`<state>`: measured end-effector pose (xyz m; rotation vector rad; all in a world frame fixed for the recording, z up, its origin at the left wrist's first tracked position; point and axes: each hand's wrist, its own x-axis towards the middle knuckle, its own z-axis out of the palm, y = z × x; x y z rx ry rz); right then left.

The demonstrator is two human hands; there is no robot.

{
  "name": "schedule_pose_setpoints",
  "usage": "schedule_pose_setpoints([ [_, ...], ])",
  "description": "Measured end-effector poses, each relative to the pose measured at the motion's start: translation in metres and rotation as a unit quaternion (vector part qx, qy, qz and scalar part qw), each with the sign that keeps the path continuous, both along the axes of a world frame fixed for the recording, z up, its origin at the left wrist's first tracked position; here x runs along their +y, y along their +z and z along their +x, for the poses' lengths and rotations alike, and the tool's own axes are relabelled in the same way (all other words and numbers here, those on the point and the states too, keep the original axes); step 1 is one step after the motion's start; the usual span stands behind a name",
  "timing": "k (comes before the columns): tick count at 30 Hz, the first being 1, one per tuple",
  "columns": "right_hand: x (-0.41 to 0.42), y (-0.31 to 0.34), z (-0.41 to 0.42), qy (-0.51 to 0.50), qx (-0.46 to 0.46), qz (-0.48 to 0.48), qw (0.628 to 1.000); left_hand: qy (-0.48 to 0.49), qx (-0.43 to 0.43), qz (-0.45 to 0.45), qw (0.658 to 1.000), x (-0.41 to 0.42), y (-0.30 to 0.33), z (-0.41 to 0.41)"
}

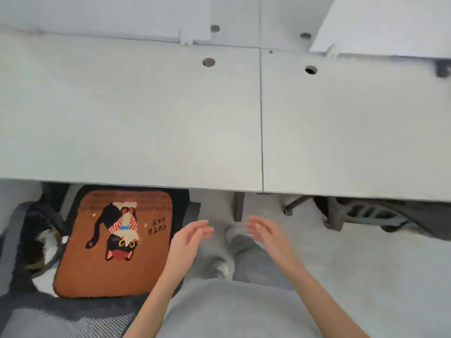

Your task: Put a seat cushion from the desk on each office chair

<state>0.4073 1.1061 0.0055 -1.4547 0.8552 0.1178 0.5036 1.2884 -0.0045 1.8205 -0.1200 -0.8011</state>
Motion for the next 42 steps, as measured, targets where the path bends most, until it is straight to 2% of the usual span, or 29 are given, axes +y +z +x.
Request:
schedule_pose_setpoints([
  [4, 0.003, -0.012, -0.101, -0.16, 0.046, -0.015, 0.986, -0.184, 0.004, -0.006, 0.983, -0.049, 0.006, -0.026],
  [6, 0.008, -0.014, -0.151, -0.246, 0.069, -0.039, 0.966, -0.268, 0.011, -0.017, 0.963, -0.084, 0.01, -0.043],
  [9, 0.018, -0.015, -0.213, -0.408, 0.078, -0.026, 0.909, -0.39, 0.006, -0.035, 0.92, -0.145, 0.018, -0.076],
  [11, 0.024, -0.017, -0.249, -0.514, 0.083, -0.011, 0.854, -0.475, 0.006, -0.044, 0.879, -0.19, 0.022, -0.107],
  [13, 0.026, -0.023, -0.283, -0.583, 0.08, 0.01, 0.808, -0.549, 0.006, -0.046, 0.834, -0.233, 0.026, -0.146],
  [16, 0.016, -0.034, -0.328, -0.645, 0.073, 0.04, 0.76, -0.61, 0.003, -0.043, 0.791, -0.288, 0.024, -0.204],
  [20, -0.035, -0.035, -0.4, -0.677, 0.072, 0.036, 0.732, -0.635, 0.005, -0.018, 0.773, -0.35, 0.011, -0.272],
  [26, -0.182, 0.001, -0.492, -0.695, 0.012, -0.048, 0.717, -0.581, 0.013, 0.0, 0.814, -0.434, 0.01, -0.338],
  [31, -0.325, 0.016, -0.553, -0.692, -0.028, -0.132, 0.709, -0.584, 0.014, -0.012, 0.812, -0.544, 0.004, -0.396],
  [34, -0.398, 0.004, -0.584, -0.689, -0.006, -0.129, 0.713, -0.616, 0.017, -0.015, 0.788, -0.63, -0.003, -0.448],
  [38, -0.478, -0.011, -0.623, -0.702, 0.026, -0.096, 0.705, -0.68, 0.005, -0.045, 0.732, -0.764, 0.009, -0.529],
  [42, -0.538, -0.012, -0.671, -0.72, 0.064, -0.081, 0.687, -0.69, -0.012, -0.086, 0.718, -0.881, 0.038, -0.596],
])
